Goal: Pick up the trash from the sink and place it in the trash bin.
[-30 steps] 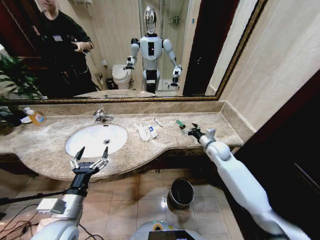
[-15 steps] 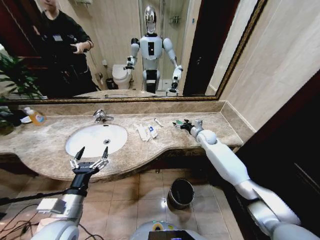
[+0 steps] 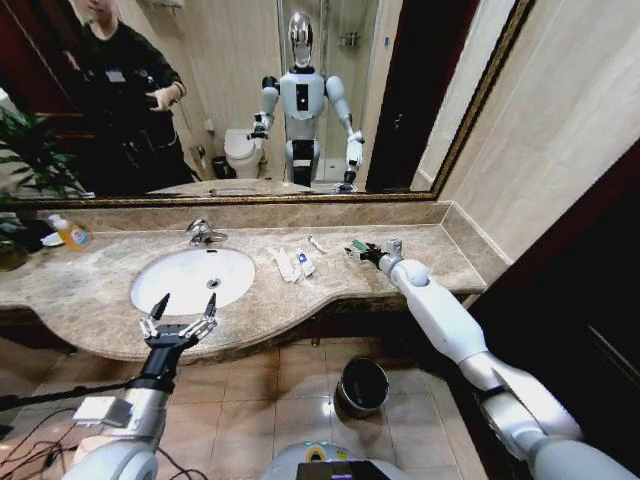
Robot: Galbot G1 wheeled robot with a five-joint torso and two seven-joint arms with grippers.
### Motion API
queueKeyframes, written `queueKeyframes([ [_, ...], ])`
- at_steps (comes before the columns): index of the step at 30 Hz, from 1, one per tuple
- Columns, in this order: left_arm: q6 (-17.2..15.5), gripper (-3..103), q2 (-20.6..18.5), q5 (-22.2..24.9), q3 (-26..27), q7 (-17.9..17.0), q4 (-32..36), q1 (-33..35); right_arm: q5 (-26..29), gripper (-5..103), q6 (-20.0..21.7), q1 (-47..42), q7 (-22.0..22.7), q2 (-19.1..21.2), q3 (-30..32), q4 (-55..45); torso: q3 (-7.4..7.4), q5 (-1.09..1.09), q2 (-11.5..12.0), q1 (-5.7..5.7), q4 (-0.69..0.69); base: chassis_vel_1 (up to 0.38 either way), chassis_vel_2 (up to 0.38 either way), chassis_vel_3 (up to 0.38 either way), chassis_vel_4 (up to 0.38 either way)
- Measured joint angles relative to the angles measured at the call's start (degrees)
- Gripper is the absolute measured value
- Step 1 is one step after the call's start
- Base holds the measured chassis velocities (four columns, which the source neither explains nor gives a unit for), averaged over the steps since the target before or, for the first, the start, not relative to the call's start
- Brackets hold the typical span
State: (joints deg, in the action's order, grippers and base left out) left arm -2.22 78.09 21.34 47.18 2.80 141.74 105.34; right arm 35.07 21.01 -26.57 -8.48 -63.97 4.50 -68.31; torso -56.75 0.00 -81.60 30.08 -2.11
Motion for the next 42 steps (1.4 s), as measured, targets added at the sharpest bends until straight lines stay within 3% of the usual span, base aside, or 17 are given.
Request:
queueKeyframes([
  [3,0.00,100,0.01,0.00,0.00,0.00,0.00,0.00,0.02,100,-0.01,-0.06,-0.02,-0.09,0.39,0.34,0.00,0.00,0.00,0.00,0.00,0.000,0.000,0.000,0.000],
  [4,0.00,100,0.00,0.00,0.00,0.00,0.00,0.00,0.02,95,-0.01,-0.09,-0.03,-0.12,0.49,0.52,0.00,0.00,0.00,0.00,0.00,0.000,0.000,0.000,0.000],
  [6,0.00,100,0.00,0.00,0.00,0.00,0.00,0.00,0.00,95,-0.19,-0.17,-0.01,-0.18,0.61,0.78,0.00,0.00,0.00,0.00,0.00,0.000,0.000,0.000,0.000],
  [7,0.00,100,0.00,0.00,0.00,0.00,0.00,0.00,-0.03,86,-0.28,-0.28,0.03,-0.20,0.69,0.83,0.00,0.00,0.00,0.00,0.00,0.000,0.000,0.000,0.000],
  [9,0.00,100,0.00,0.00,0.00,0.00,0.00,0.00,-0.15,86,-0.31,-0.52,0.08,-0.17,0.85,0.83,0.00,0.00,0.00,0.00,0.00,0.000,0.000,0.000,0.000],
  [10,0.00,100,0.00,0.00,0.00,0.00,0.00,0.00,-0.24,76,-0.32,-0.61,0.09,-0.12,0.87,0.84,0.00,0.00,0.00,0.00,0.00,0.000,0.000,0.000,0.000],
  [12,0.00,100,0.00,0.00,0.00,0.00,0.00,0.00,-0.42,76,-0.34,-0.72,0.10,-0.03,0.96,0.92,0.00,0.00,0.00,0.00,0.00,0.000,0.000,0.000,0.000],
  [14,0.00,100,0.00,0.00,0.00,0.00,0.00,0.00,-0.57,60,-0.35,-0.78,0.10,0.08,1.21,1.01,0.00,0.00,0.00,0.00,0.00,0.000,0.000,0.000,0.000],
  [16,0.00,100,0.00,0.00,0.00,0.00,0.00,0.00,-0.63,60,-0.37,-0.81,0.10,0.12,1.35,1.01,0.00,0.00,0.00,0.00,0.00,0.000,0.000,0.000,0.000],
  [22,0.00,100,0.00,0.00,0.00,0.00,0.00,0.00,-1.21,32,-0.37,-1.78,0.11,0.27,1.75,0.48,0.00,0.00,0.00,0.00,0.00,0.000,0.000,0.000,0.000],
  [24,0.00,100,0.00,0.00,0.00,0.00,0.00,0.00,-1.38,32,-0.37,-1.95,0.11,0.27,1.76,0.38,0.00,0.00,0.00,0.00,0.00,0.000,0.000,0.000,0.000],
  [27,0.00,100,0.00,0.00,0.00,0.00,0.00,0.00,-1.96,20,-0.37,-2.70,0.31,0.10,1.92,-0.34,0.00,0.00,0.00,0.00,0.00,0.000,0.000,0.000,0.000],
  [42,0.00,100,0.00,0.00,0.00,0.00,0.00,0.00,-1.36,20,1.06,-5.04,4.56,1.36,2.81,-8.50,0.00,0.00,0.00,0.00,0.00,0.000,0.000,0.000,0.000],
])
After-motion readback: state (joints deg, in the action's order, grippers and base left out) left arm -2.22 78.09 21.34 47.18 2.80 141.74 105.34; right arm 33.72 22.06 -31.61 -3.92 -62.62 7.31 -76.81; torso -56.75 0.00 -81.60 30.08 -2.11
